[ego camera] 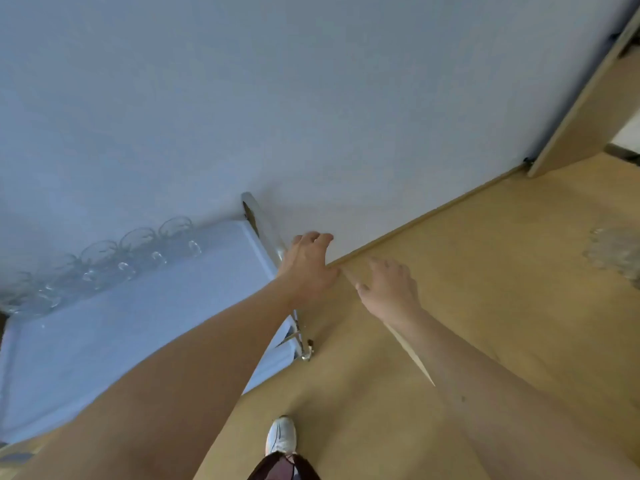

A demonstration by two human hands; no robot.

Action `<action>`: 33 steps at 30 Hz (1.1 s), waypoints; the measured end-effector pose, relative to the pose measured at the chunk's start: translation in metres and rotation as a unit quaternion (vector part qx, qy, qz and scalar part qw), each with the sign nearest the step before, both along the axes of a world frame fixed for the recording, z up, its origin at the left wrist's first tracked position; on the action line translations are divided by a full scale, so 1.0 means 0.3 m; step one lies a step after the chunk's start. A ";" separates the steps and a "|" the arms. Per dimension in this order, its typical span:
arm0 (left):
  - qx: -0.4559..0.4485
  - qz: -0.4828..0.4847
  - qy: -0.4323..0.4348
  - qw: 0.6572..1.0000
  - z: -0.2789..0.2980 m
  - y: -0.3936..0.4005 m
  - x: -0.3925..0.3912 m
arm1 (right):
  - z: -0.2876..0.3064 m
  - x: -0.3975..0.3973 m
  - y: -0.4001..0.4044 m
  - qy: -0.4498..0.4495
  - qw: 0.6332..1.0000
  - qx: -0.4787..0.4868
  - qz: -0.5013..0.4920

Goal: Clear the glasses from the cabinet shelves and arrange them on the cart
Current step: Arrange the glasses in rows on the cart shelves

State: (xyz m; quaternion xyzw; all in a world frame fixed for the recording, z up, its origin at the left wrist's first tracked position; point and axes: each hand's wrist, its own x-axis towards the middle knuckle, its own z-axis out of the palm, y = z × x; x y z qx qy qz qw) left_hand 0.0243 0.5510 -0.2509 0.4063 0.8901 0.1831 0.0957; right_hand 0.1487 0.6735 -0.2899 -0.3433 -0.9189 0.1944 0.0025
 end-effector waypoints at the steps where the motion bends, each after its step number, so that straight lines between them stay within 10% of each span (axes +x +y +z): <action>1: -0.001 -0.028 0.007 1.000 0.012 0.069 -0.008 | 0.012 0.011 0.047 0.002 1.000 0.004 -0.021; 17: 0.063 -0.407 0.052 0.910 0.221 1.062 0.021 | 0.249 0.258 0.669 0.018 0.922 0.082 -0.379; 33: 0.099 -0.569 0.069 0.813 0.268 1.817 0.667 | 0.298 0.813 1.153 0.034 0.823 0.107 -0.557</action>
